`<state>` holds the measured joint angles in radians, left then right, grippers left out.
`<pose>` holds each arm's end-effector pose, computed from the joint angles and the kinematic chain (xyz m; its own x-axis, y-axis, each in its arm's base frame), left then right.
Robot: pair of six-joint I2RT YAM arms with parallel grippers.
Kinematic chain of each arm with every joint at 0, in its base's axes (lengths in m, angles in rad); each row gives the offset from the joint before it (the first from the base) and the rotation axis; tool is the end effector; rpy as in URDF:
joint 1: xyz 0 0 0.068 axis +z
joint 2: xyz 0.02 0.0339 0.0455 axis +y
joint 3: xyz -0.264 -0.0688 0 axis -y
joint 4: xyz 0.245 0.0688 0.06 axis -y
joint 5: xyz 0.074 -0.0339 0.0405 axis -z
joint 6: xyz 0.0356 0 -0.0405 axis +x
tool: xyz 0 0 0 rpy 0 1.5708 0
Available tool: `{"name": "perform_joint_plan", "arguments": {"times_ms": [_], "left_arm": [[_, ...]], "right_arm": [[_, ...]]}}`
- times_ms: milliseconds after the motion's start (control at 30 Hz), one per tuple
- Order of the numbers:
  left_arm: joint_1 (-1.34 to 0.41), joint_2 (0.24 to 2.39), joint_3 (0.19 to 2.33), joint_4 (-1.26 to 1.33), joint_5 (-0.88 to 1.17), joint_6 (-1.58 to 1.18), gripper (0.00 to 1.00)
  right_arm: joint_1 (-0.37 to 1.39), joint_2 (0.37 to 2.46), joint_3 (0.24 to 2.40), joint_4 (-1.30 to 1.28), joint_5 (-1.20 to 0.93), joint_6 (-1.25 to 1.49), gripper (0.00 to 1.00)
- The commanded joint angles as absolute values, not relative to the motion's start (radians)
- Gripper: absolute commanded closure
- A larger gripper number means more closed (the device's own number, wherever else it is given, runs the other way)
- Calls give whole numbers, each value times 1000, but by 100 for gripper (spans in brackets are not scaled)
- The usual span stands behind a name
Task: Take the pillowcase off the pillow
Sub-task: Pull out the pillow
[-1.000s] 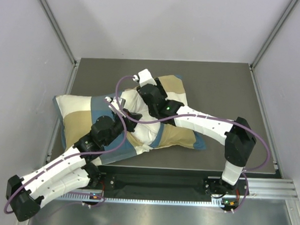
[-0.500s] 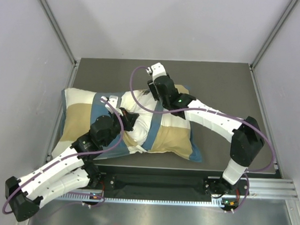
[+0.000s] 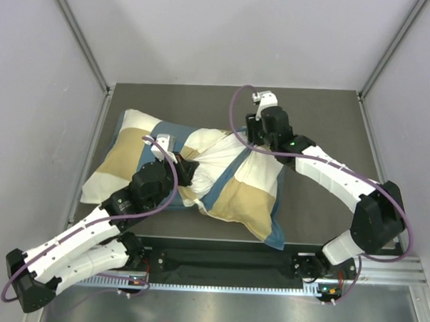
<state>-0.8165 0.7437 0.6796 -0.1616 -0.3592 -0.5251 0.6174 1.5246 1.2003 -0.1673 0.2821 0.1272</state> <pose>0.1315 -0.1216 0.3124 -0.3570 -0.3054 -0.8828 0.3105 0.8525 -0.4205 0.2948 0.1972 0.3050 -0.4269 -0.1537 -0.8911 -0.3042 0.9524 -0.0185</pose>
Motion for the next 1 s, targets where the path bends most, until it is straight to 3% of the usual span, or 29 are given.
{"name": "perform_joint_plan", "arguments": {"times_ms": [0, 433, 700, 933, 967], "left_arm": [[-764, 663, 752, -433, -799, -428, 100], [-739, 626, 761, -425, -833, -376, 100], [-741, 823, 817, -166, -484, -292, 100], [-788, 1017, 995, -12, -293, -233, 100], [-799, 1046, 1005, -9, -272, -233, 83]], "right_arm": [[175, 1444, 1155, -216, 1009, -72, 100], [49, 1391, 1103, -218, 916, -77, 100], [162, 1362, 1060, -222, 795, -17, 100], [299, 1351, 999, -177, 501, 118, 100], [339, 1351, 983, -155, 461, 141, 100]]}}
